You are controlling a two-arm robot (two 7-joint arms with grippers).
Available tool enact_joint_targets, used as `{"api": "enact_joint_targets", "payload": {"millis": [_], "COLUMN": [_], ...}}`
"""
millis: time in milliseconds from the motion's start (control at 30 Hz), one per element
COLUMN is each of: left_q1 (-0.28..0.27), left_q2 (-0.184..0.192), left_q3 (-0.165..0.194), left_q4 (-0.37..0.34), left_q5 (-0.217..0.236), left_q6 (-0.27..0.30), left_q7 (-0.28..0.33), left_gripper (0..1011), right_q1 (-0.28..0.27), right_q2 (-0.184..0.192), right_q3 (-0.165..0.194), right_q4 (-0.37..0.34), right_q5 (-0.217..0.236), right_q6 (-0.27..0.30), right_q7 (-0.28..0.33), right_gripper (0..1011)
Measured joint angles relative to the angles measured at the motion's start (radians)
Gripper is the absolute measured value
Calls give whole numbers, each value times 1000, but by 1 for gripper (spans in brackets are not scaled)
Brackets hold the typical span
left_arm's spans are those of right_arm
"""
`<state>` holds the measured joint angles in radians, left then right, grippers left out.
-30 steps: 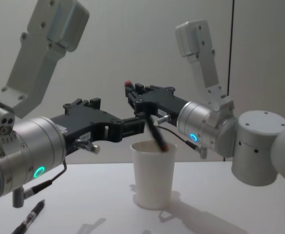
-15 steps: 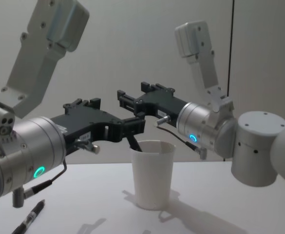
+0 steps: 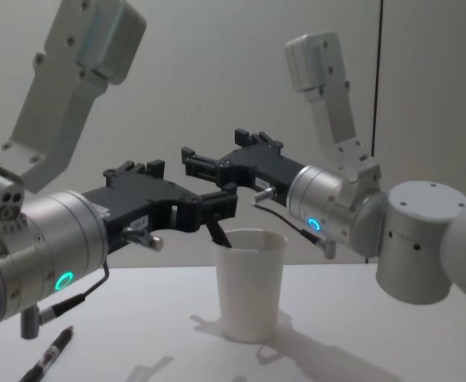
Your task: Place the pen into the pen holder.
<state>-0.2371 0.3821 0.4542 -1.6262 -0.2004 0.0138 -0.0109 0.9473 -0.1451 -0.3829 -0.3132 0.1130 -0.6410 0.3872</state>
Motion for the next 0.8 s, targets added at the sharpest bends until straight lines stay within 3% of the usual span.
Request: {"api": "enact_joint_targets", "payload": {"millis": [233, 367, 800], "left_q1": [0, 0, 0], "left_q2": [0, 0, 0], "left_q3": [0, 0, 0], "left_q4": [0, 0, 0], "left_q5": [0, 0, 0], "left_q6": [0, 0, 0], "left_q7": [0, 0, 0], "left_gripper": [1004, 1004, 1004], "right_q1": [-12, -39, -200], "right_q2": [4, 15, 86], "right_q3": [3, 6, 15], "right_q4": [-24, -75, -379], "right_q5": [-1, -5, -34], "right_q6": [0, 14, 125], "right_q7": [0, -9, -79], "right_gripper": [1002, 1002, 1002]}}
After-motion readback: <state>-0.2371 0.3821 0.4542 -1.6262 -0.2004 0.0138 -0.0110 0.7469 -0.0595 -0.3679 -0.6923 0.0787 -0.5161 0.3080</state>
